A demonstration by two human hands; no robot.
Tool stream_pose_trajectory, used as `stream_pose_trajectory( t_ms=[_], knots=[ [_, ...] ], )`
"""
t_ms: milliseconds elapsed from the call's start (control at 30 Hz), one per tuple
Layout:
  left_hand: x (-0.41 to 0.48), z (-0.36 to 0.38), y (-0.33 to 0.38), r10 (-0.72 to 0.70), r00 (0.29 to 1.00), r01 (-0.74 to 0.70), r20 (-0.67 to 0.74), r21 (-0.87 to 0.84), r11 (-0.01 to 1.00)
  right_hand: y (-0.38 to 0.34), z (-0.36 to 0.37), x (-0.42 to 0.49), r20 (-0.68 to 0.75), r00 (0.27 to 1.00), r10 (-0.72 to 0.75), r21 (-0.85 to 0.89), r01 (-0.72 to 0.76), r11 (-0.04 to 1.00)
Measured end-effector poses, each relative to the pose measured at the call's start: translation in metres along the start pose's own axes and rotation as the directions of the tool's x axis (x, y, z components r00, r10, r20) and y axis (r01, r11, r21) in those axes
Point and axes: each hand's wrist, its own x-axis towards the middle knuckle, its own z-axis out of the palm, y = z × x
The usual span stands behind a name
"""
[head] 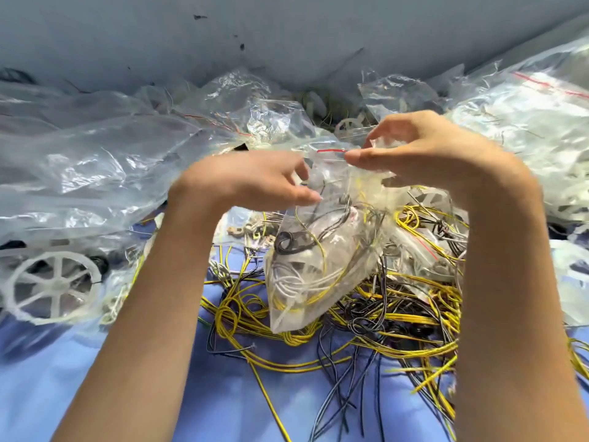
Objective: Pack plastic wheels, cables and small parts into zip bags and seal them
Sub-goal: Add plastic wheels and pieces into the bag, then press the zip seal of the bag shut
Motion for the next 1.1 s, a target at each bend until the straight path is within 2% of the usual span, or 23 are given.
stream_pose_trajectory(
  t_ms=[67, 133, 233, 433, 600, 733, 800, 867, 933, 1000, 1033, 1100],
  knots=[
    [0.004, 0.008, -0.003, -0.063, 0.988, 0.050, 0.139, 0.094, 0.994, 0.001, 0.001, 0.002, -0.061, 0.998, 0.029, -0.013, -0.030, 0.999],
    [0.008, 0.014, -0.004, -0.079, 0.982, 0.062, 0.169, 0.108, 0.992, 0.004, 0.001, 0.007, -0.085, 0.995, 0.050, -0.108, -0.059, 0.992],
    [0.014, 0.017, -0.007, -0.017, 0.998, 0.010, 0.062, 0.114, 0.993, 0.006, 0.000, 0.008, -0.048, 0.996, 0.071, -0.186, -0.079, 0.979],
    [0.007, 0.011, -0.009, 0.090, 0.991, -0.088, -0.100, 0.018, 0.996, 0.000, 0.003, 0.007, -0.043, 0.999, 0.000, -0.131, -0.006, 0.991],
    [-0.024, -0.014, -0.007, 0.144, 0.979, -0.173, -0.142, -0.227, 0.958, -0.003, 0.008, 0.008, -0.033, 0.999, -0.027, -0.045, 0.026, 0.999],
    [-0.048, -0.027, -0.006, 0.223, 0.969, -0.245, -0.109, -0.296, 0.923, -0.007, 0.019, 0.009, 0.045, 0.998, -0.046, 0.023, 0.045, 0.999],
    [-0.052, -0.027, -0.006, 0.211, 0.976, -0.219, -0.061, -0.316, 0.923, -0.008, 0.021, 0.009, 0.080, 0.995, -0.054, 0.001, 0.054, 0.999],
    [-0.049, -0.027, -0.009, 0.166, 0.979, -0.196, -0.117, -0.335, 0.922, -0.009, 0.023, 0.008, 0.139, 0.989, -0.050, -0.034, 0.055, 0.998],
    [-0.040, -0.027, -0.014, 0.073, 0.953, -0.161, -0.293, -0.288, 0.944, -0.011, 0.026, 0.007, 0.192, 0.980, -0.045, -0.086, 0.062, 0.994],
    [-0.031, -0.028, -0.020, 0.007, 0.885, -0.107, -0.465, -0.189, 0.976, -0.015, 0.030, 0.005, 0.210, 0.976, -0.058, -0.163, 0.094, 0.982],
    [-0.028, -0.028, -0.023, 0.003, 0.877, -0.090, -0.480, -0.159, 0.983, -0.016, 0.032, 0.005, 0.215, 0.975, -0.066, -0.185, 0.107, 0.977],
    [-0.022, -0.026, -0.029, 0.022, 0.932, -0.062, -0.361, -0.100, 0.993, -0.018, 0.033, 0.003, 0.231, 0.968, -0.093, -0.200, 0.141, 0.970]
  ],
)
